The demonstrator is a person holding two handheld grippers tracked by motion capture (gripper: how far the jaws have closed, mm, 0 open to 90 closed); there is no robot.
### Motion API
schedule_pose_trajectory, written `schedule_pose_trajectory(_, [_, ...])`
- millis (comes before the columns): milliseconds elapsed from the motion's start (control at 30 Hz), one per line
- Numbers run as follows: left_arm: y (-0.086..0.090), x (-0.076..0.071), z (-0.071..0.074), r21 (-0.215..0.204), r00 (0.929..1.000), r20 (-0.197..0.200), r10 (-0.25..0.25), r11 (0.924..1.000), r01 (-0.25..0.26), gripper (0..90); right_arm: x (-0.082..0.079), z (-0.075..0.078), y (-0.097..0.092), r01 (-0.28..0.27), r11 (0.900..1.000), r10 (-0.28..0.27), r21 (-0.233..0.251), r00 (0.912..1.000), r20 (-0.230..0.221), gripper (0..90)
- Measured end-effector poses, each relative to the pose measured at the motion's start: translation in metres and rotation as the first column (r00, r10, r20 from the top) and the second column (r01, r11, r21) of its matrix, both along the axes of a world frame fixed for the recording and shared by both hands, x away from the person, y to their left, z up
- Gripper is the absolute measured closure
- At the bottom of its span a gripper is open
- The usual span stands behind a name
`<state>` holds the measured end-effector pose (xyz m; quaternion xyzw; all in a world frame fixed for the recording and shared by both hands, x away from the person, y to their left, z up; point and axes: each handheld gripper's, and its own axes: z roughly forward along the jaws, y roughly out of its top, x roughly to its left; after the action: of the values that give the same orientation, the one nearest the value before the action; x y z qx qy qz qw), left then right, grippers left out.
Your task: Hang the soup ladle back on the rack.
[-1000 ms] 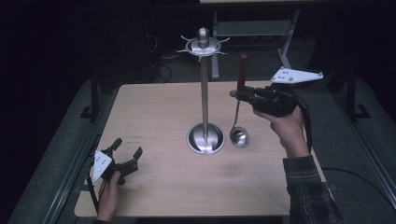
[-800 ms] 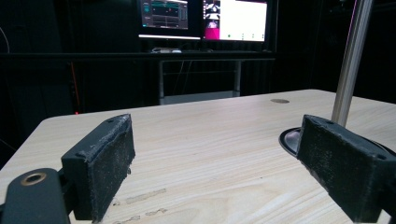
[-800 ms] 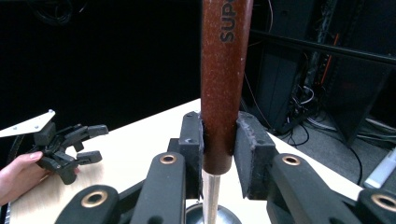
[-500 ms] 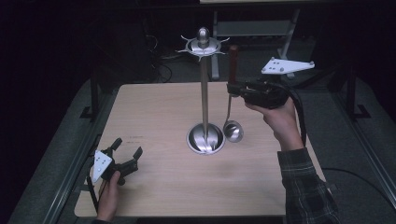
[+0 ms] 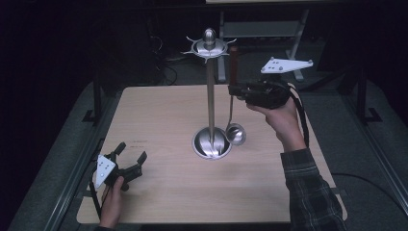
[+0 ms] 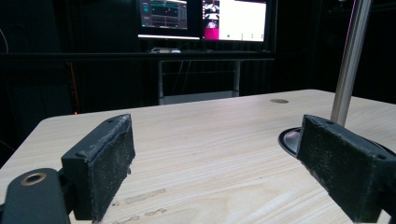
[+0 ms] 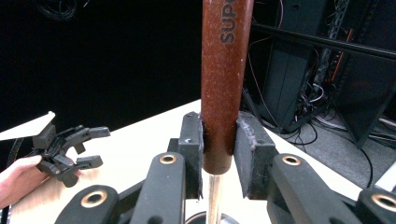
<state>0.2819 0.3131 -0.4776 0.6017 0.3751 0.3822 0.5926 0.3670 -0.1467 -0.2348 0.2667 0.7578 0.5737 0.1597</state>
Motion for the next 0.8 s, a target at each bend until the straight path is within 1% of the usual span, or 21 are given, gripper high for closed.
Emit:
schedule_pose_trajectory(200, [0.0,0.0,0.0,0.003,1.0,-0.002,-0.001,1.0,0.001,10.6,0.004,-0.001,0.006,-0.002,1.0,0.002,-0.009,1.0,-0.003,73.0])
schedule_pose_trajectory(267, [-0.001,0.0,0.0,-0.008,1.0,0.002,-0.003,1.0,0.003,10.6,0.004,-0.001,0.008,-0.004,0.9998,0.004,-0.017,1.0,-0.007,73.0])
schedule_pose_trajectory(500, [0.0,0.0,0.0,-0.007,1.0,0.001,-0.004,1.0,0.004,10.6,0.006,0.0,0.014,-0.007,0.9994,0.006,-0.034,1.0,-0.003,73.0])
schedule_pose_trajectory(800, [-0.001,0.0,0.0,-0.009,1.0,0.002,-0.004,1.0,0.004,10.6,0.007,-0.001,0.014,-0.013,0.9998,0.013,-0.015,0.9999,-0.003,71.3])
